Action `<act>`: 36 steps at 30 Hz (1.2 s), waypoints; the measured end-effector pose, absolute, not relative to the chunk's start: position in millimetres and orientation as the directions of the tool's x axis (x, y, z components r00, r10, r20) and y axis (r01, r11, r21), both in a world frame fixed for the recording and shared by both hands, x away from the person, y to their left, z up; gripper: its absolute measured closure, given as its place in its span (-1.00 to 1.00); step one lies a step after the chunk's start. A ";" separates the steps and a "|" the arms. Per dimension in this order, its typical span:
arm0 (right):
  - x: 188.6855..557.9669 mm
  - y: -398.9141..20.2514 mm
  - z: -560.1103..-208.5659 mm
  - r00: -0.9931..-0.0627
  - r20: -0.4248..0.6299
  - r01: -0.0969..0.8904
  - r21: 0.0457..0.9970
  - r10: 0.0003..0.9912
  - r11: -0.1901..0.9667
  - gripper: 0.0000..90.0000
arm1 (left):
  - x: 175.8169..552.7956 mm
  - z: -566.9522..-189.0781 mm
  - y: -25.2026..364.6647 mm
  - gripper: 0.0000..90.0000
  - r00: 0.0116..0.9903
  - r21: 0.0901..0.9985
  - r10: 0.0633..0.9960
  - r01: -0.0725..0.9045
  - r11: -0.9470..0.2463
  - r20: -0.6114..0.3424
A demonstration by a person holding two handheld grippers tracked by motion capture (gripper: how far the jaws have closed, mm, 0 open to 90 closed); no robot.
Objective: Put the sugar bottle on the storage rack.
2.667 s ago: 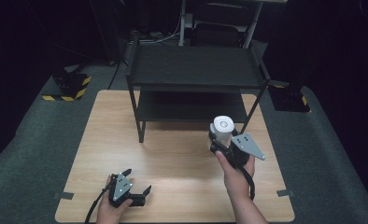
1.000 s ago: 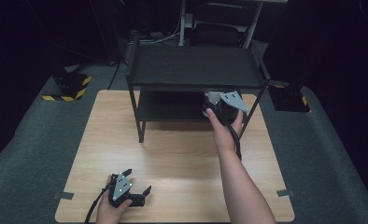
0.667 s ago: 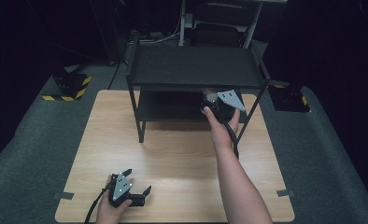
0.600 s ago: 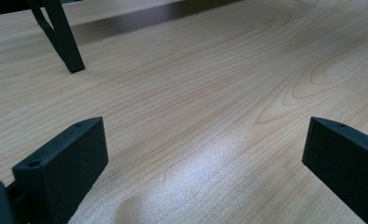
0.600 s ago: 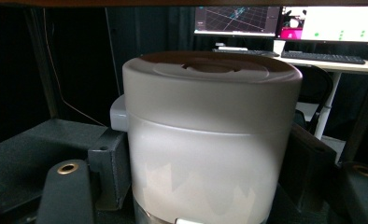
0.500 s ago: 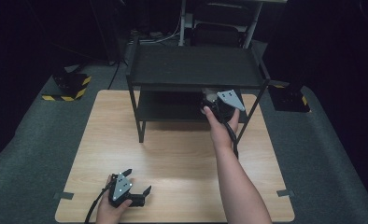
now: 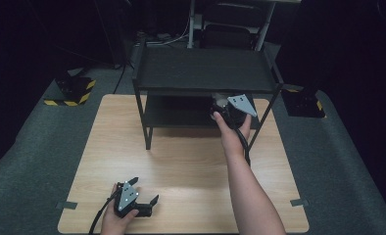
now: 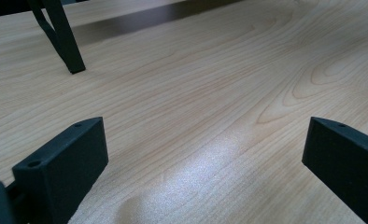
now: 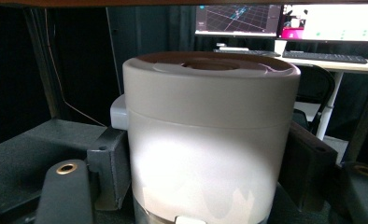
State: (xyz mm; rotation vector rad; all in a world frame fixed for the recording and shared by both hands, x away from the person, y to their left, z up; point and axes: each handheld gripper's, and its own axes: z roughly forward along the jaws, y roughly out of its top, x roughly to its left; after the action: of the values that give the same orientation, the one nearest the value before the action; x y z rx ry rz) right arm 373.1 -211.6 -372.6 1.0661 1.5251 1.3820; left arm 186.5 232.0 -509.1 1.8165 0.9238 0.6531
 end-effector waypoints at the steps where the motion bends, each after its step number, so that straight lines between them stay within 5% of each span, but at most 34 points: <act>1: 373.1 -212.0 -372.6 -0.326 -0.022 0.071 0.996 0.945 0.048 -0.35 | 186.6 -509.2 232.0 -0.99 0.570 0.918 0.821 0.307 -0.252 0.035; 11: 374.1 -213.4 -374.8 -0.339 -0.006 0.084 0.996 0.941 0.037 -0.99 | 186.5 -509.1 232.2 -0.99 0.570 0.918 0.821 0.307 -0.252 0.035; 36: 309.4 -245.4 -394.8 -0.404 -0.050 0.001 0.998 0.913 0.055 -1.00 | 186.1 -509.3 232.0 -0.99 0.569 0.918 0.822 0.307 -0.251 0.034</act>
State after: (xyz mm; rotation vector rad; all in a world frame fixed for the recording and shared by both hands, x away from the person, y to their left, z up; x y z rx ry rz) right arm 309.4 -245.4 -394.8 0.9513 1.5427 1.4595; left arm 186.1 232.0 -509.3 1.8146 0.9249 0.6538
